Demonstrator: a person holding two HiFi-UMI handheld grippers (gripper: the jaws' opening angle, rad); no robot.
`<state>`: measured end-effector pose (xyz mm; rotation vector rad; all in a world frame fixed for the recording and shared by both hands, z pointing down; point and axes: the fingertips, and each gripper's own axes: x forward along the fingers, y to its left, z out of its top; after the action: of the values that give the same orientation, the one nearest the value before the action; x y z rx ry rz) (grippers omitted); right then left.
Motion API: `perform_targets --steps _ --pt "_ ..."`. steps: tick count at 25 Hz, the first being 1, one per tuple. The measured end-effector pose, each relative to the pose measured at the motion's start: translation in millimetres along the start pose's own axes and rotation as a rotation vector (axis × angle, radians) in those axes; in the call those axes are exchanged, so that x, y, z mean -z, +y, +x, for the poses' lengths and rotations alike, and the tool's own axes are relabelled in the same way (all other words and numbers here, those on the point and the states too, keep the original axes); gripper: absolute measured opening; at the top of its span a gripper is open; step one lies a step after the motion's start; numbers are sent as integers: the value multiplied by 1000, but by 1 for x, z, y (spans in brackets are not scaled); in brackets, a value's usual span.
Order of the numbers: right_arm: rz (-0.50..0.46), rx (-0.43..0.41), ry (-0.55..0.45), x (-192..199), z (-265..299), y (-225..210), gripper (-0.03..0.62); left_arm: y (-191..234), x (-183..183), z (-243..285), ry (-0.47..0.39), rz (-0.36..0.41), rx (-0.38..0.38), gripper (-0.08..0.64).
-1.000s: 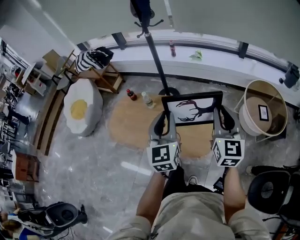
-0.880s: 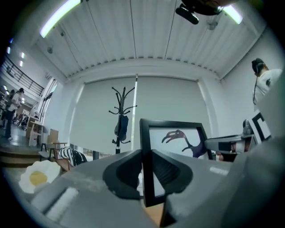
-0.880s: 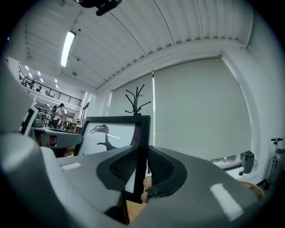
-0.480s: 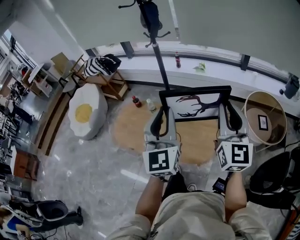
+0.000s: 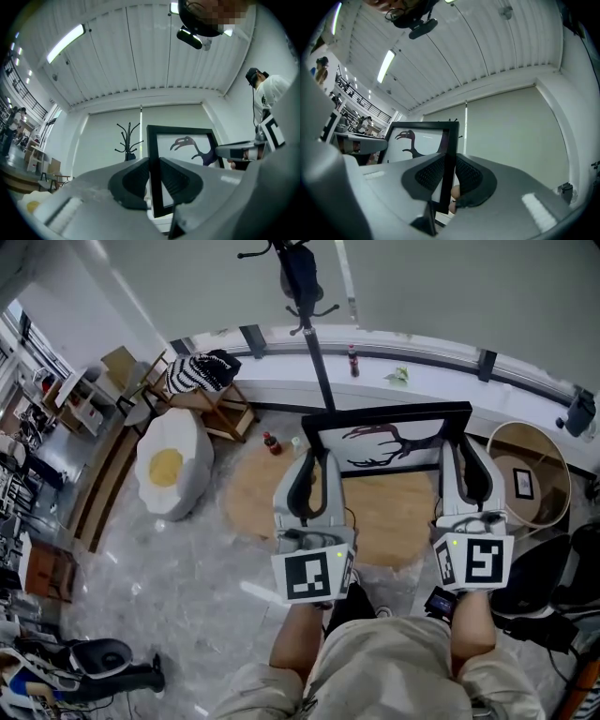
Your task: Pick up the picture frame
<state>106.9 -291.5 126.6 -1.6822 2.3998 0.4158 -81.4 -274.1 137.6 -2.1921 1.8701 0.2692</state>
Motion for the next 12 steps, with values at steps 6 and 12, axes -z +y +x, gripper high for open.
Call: perform_targets --steps 6,12 --pt "7 -5 -54 -11 -6 1 72 -2 -15 -8 -62 36 -11 78" --pt "12 -10 -83 -11 -9 -3 72 -7 -18 -11 -77 32 -34 78"
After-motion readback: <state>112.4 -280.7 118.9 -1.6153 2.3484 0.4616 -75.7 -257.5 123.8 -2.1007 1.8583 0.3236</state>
